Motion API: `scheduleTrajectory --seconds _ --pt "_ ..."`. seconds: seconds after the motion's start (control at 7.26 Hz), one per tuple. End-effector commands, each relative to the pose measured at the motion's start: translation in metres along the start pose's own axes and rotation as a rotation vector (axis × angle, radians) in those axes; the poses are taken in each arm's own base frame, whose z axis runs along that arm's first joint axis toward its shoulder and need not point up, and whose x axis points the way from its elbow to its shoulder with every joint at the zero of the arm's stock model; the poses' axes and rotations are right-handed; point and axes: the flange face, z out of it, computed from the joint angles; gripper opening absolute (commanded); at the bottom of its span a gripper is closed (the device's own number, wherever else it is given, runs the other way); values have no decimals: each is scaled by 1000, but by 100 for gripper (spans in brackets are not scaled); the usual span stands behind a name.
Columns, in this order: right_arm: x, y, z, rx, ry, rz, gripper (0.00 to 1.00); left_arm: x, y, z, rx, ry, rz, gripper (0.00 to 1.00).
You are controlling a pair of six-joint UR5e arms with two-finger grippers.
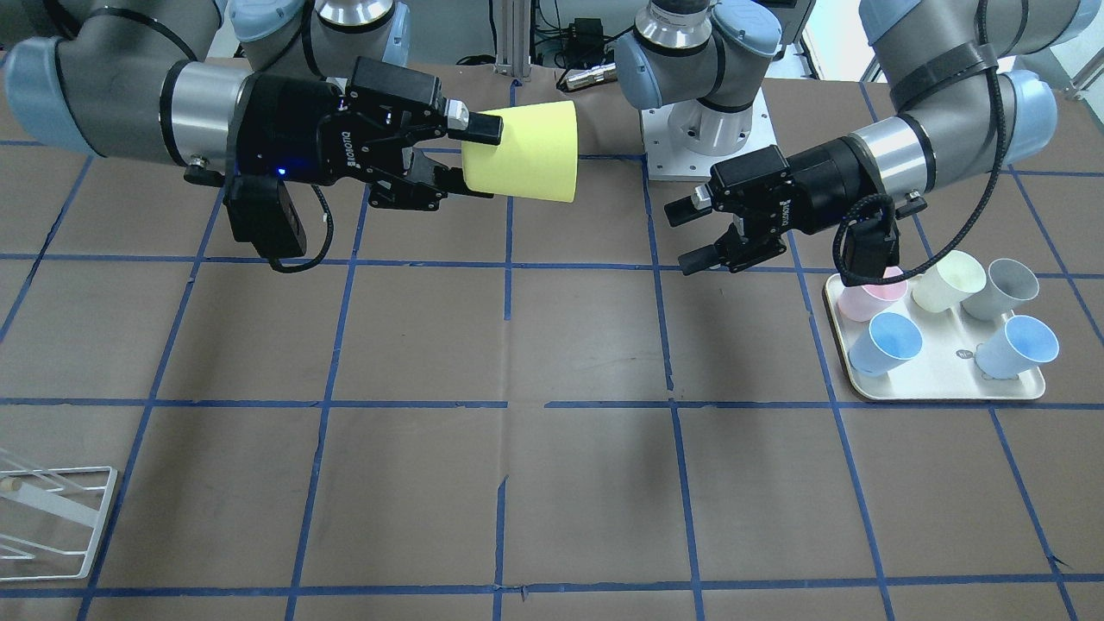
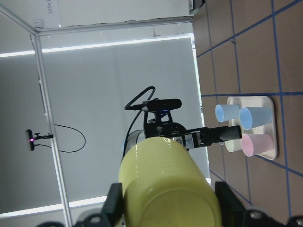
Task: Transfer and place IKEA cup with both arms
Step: 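Carry the yellow cup toward the left gripper while the left arm approaches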
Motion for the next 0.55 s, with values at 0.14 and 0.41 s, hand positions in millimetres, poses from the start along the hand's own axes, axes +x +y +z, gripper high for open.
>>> scheduleTrajectory --seconds 0.14,0.41 --pt "29 -15 1 0 -53 64 0 45 10 29 -13 158 -16 100" --pt "35 -17 4 -7 -43 62 0 91 17 26 -12 218 -67 100"
